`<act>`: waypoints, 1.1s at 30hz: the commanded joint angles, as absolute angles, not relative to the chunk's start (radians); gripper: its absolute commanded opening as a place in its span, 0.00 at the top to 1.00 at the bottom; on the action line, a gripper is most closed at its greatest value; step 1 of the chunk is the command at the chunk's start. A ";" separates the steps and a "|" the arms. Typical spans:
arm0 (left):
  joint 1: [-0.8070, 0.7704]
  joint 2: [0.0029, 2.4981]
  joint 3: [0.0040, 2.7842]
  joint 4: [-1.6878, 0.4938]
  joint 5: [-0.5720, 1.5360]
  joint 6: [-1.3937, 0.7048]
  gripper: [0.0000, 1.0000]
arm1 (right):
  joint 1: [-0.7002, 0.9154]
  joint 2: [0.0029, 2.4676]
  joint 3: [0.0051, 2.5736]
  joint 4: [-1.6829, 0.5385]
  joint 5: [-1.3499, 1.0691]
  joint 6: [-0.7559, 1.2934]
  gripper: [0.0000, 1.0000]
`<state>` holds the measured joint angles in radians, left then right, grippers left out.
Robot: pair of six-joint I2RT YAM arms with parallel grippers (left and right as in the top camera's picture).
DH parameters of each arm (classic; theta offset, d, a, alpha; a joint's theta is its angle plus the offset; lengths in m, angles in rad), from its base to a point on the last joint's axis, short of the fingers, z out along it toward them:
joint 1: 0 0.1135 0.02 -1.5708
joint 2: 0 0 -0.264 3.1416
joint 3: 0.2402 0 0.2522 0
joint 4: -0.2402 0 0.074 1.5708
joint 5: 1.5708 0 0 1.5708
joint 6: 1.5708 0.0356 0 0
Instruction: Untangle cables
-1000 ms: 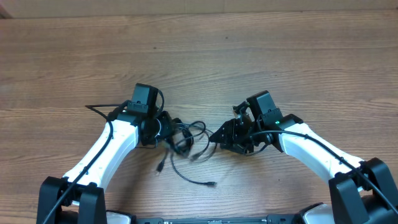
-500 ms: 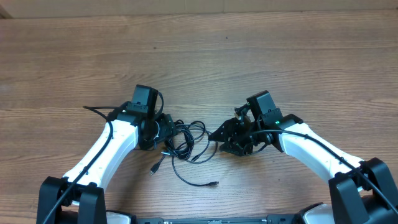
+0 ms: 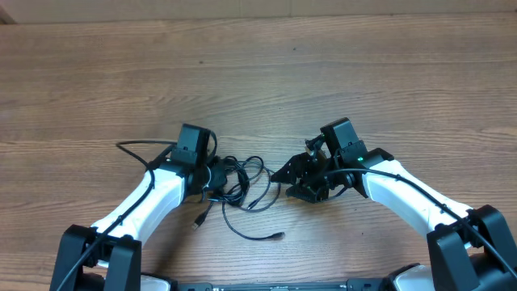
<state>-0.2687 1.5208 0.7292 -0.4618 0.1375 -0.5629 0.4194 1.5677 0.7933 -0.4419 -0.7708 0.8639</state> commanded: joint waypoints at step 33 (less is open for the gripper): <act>-0.245 1.515 0.805 -0.503 0.513 -0.388 0.96 | 0.559 1.552 0.792 -0.448 -0.555 1.050 0.71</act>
<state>-0.2443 1.5208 0.7856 -0.4866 0.5579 -0.4213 0.5747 1.5677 0.7933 -0.4381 -0.5694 1.0431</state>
